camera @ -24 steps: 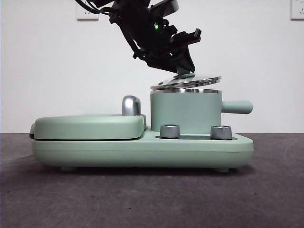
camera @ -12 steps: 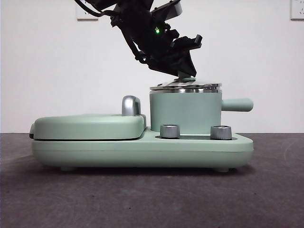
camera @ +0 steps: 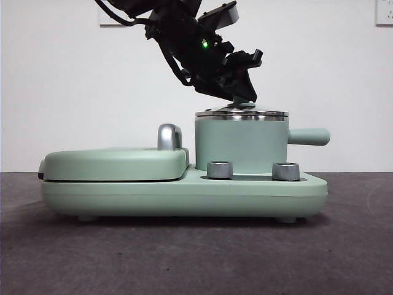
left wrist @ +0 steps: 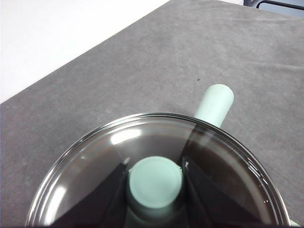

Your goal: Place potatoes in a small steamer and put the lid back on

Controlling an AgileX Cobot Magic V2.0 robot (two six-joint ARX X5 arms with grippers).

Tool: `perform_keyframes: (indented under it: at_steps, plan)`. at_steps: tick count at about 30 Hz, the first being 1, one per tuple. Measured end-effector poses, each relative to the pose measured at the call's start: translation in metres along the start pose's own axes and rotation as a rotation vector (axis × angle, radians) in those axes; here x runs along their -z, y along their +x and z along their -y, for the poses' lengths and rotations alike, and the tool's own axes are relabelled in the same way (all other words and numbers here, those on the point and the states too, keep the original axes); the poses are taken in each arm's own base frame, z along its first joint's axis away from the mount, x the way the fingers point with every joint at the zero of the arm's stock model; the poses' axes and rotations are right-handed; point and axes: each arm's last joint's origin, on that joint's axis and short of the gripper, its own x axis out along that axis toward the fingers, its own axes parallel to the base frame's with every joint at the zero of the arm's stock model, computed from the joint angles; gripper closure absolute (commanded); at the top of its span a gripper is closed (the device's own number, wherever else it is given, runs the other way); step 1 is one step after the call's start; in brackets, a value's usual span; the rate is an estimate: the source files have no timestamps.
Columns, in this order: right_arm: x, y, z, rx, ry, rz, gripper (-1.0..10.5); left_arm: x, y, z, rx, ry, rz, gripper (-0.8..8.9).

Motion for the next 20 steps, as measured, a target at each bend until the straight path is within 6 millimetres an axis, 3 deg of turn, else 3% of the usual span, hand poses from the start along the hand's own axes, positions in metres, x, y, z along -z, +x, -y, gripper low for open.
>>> perform_keyframes:
  at_steps: [6, 9, 15, 18, 20]
  plan:
    - [0.000, 0.000, 0.000, 0.000, 0.000, 0.000, 4.9, 0.001, 0.002, 0.000, 0.005, 0.010, 0.006, 2.84]
    - [0.000, 0.000, 0.000, 0.000, 0.000, 0.000, 4.9, -0.002, 0.002, 0.000, 0.007, 0.020, 0.010, 1.53]
    - [0.000, 0.000, 0.000, 0.000, 0.000, 0.000, 4.9, -0.038, -0.017, -0.004, 0.007, 0.018, 0.012, 1.62]
    - [0.000, 0.000, 0.000, -0.004, 0.000, -0.002, 4.9, -0.059, -0.050, -0.003, 0.021, -0.009, -0.050, 1.68]
    - [0.000, 0.000, -0.001, -0.019, 0.000, -0.006, 4.9, -0.073, -0.082, 0.001, 0.031, -0.039, -0.081, 2.07]
